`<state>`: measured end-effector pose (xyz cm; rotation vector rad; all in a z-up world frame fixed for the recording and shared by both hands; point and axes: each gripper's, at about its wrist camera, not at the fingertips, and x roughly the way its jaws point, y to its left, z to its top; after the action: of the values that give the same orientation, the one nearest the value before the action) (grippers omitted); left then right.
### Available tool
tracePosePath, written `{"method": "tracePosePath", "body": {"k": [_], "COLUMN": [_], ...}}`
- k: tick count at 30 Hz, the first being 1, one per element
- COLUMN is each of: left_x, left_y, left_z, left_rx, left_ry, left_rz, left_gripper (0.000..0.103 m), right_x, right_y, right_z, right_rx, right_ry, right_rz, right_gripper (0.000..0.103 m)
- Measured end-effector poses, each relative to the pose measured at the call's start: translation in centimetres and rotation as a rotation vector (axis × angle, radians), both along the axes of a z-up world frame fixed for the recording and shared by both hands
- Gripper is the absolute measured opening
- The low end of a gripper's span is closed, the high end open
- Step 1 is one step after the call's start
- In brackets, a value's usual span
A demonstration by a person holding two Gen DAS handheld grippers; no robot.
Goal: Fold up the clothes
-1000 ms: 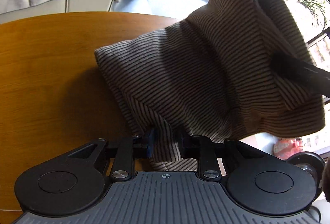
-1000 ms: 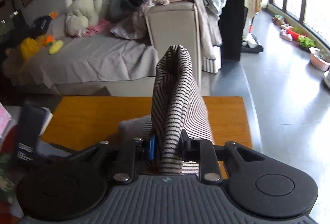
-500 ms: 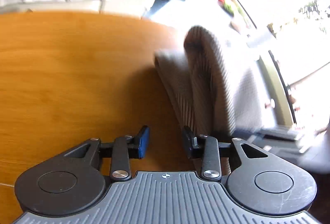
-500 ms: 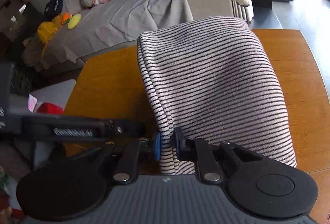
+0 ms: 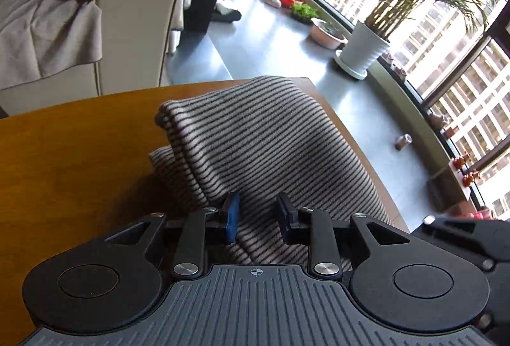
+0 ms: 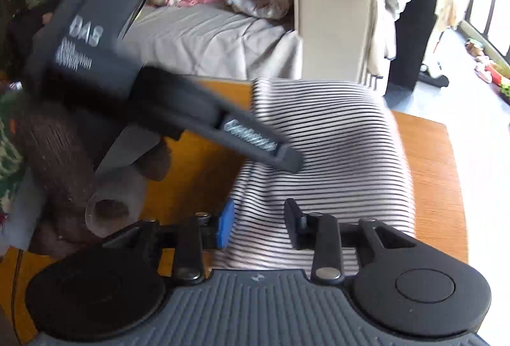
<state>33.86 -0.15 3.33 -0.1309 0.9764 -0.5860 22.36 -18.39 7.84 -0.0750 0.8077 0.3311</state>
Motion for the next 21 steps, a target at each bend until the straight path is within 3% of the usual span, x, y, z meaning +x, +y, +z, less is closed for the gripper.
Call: {"method": "tracePosePath", "body": {"k": [2, 5, 10, 15, 18, 21], "left_x": [-0.3, -0.2, 0.4, -0.9, -2.6, -3.8], "left_y": [0.7, 1.4, 2.2, 2.1, 2.3, 3.0], "left_z": [0.1, -0.4, -0.6, -1.3, -2.2, -3.4], "left_rx": [-0.021, -0.067, -0.094, -0.103, -0.148, -0.225], "left_ry": [-0.010, -0.013, -0.029, -0.158, -0.280, -0.369], "left_rz": [0.001, 0.006, -0.036, -0.077, -0.078, -0.055], "left_gripper": [0.030, 0.030, 0.030, 0.031, 0.031, 0.031], "right_x": [-0.3, 0.5, 2.2, 0.4, -1.3, -1.0], "right_y": [-3.0, -6.6, -8.2, -8.6, -10.6, -13.8], "right_z": [0.3, -0.2, -3.0, -6.8, -9.3, -10.3], "right_rx": [-0.005, -0.016, 0.088, 0.164, 0.239, 0.447], "right_ry": [-0.038, -0.026, -0.025, -0.138, -0.210, -0.175], "right_rz": [-0.112, -0.265, -0.342, -0.384, -0.371, -0.364], "right_gripper": [0.061, 0.065, 0.066, 0.067, 0.080, 0.080]}}
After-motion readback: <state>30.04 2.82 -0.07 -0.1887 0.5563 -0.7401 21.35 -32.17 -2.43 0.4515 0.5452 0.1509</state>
